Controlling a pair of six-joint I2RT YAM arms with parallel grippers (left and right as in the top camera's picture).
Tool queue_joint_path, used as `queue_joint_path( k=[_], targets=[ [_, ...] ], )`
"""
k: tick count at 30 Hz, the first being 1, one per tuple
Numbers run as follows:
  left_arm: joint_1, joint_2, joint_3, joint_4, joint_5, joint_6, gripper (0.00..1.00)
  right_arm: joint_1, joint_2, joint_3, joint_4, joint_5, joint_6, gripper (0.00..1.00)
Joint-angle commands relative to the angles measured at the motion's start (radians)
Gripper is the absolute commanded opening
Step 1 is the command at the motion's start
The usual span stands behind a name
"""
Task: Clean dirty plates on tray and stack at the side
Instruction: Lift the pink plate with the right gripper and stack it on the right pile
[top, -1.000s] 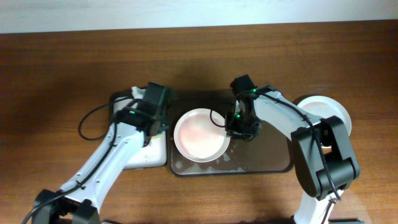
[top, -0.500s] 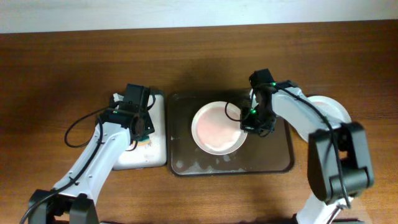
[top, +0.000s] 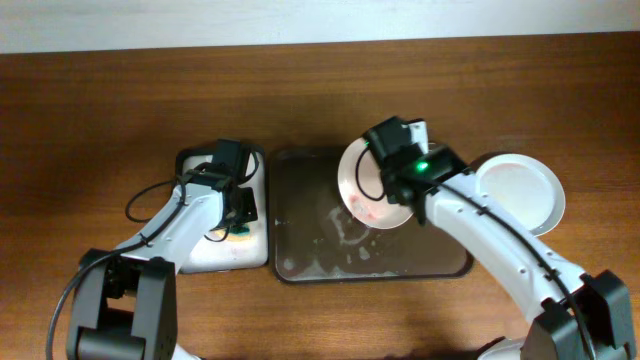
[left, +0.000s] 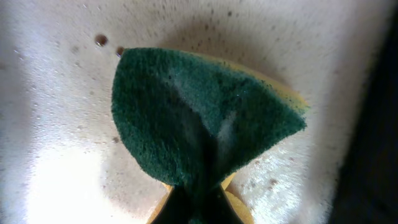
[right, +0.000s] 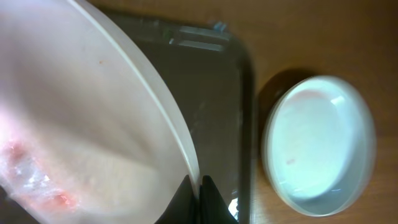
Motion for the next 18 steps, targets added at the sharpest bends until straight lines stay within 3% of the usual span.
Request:
queue_joint_path(
  k=[1,6,11,16,18],
  targets=[
    [0.005,0.018,-0.006,0.003,0.010,0.019,0.00,0.117,-0.028,0.001,0.011,0.266,0.005,0.04],
    [0.005,0.018,-0.006,0.006,0.010,0.019,0.00,0.292,-0.028,0.000,0.034,0.491,0.013,0.04],
    [0.005,0.018,-0.006,0.006,0.010,0.019,0.00,0.374,-0.028,0.000,0.064,0.680,0.012,0.04],
    [0.005,0.018,-0.006,0.006,0.010,0.019,0.00,0.379,-0.028,0.000,0.076,0.672,0.036,0.04],
    [0.005,0.018,-0.006,0.006,0.010,0.019,0.00,0.349,-0.028,0.000,0.077,0.535,0.069,0.04]
  ],
)
